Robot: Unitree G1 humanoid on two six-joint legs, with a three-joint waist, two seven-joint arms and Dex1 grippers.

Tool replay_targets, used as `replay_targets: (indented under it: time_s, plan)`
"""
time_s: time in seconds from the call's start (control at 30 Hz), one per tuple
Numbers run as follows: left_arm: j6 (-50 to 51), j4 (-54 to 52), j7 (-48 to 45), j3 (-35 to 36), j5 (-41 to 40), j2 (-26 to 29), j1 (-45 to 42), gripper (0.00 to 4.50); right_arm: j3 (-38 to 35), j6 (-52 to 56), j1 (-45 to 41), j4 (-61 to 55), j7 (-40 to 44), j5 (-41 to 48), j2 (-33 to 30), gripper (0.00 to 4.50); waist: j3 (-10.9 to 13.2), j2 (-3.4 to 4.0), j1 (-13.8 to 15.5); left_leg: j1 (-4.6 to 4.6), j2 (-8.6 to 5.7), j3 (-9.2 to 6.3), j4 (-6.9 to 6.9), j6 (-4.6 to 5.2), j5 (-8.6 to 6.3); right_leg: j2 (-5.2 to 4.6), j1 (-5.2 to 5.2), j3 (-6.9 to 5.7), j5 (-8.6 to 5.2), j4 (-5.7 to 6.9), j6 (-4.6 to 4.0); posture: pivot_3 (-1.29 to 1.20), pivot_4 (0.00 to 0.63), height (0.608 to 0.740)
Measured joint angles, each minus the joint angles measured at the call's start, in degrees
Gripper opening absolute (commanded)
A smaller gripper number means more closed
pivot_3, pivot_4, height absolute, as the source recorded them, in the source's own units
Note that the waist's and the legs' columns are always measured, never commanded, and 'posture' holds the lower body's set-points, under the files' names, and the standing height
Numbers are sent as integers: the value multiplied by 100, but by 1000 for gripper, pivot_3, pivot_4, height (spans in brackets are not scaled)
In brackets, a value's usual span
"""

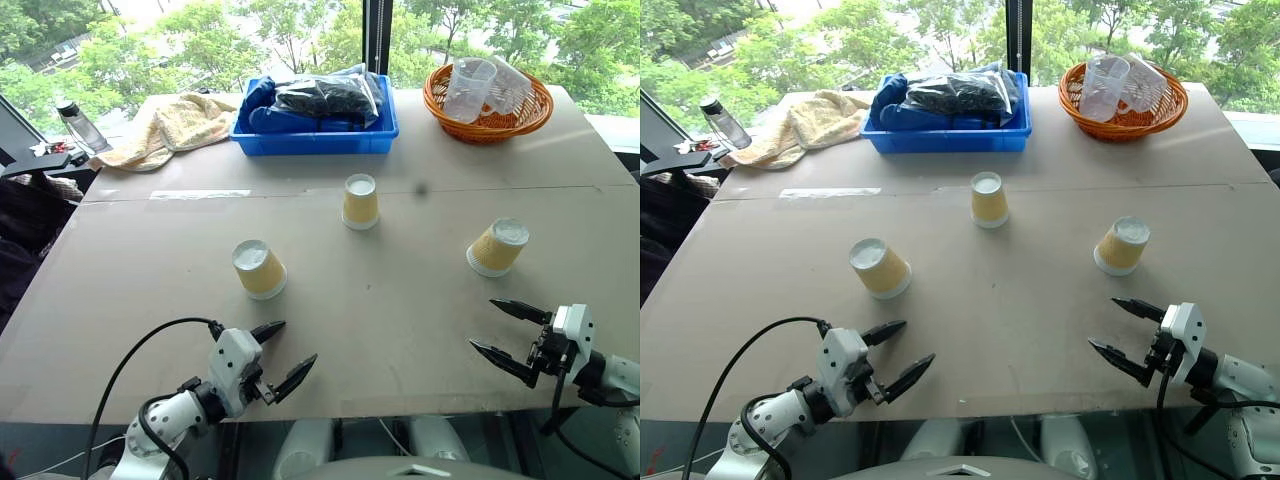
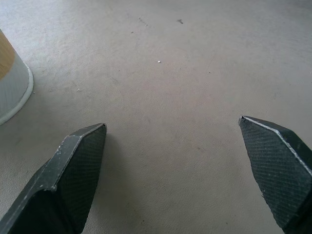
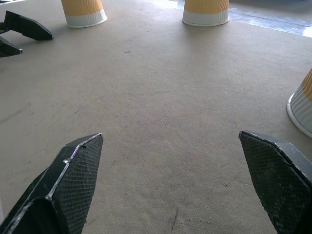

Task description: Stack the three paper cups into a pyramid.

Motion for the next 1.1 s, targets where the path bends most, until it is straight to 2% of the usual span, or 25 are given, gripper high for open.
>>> replay_targets:
  time_s: [0.5,0.7,0.83,0.93,1.1]
  plan:
    - [-637,592,54,198,-96,-155,-151,4500,64,-45,-242,378,90,-7,-1,4406,0,0,-9,1,0,0,1,0,0,1,0,-2,0,3,0,0,150,740]
    - [-888,692,530,324,27,-592,-196,4500,182,-99,-197,317,147,32,57,4406,7,-12,-9,-2,0,1,2,0,0,0,-1,0,1,0,1,0,150,740]
    - [-910,405,700,403,-196,-833,-37,4500,219,34,-199,-112,188,319,97,4406,11,-15,-14,-3,0,-1,2,-1,0,0,-2,-2,0,2,1,0,150,740]
    - [-891,260,959,715,-372,-951,-113,4500,222,198,-208,-462,429,736,92,4406,12,-17,2,-2,0,-3,2,0,0,1,-2,-4,0,2,1,0,150,740]
    - [-588,361,1352,1003,-440,-896,-857,4500,246,426,-435,-735,630,1120,87,4406,13,-19,59,-4,-3,-5,15,-1,1,1,0,-9,1,5,2,0,150,740]
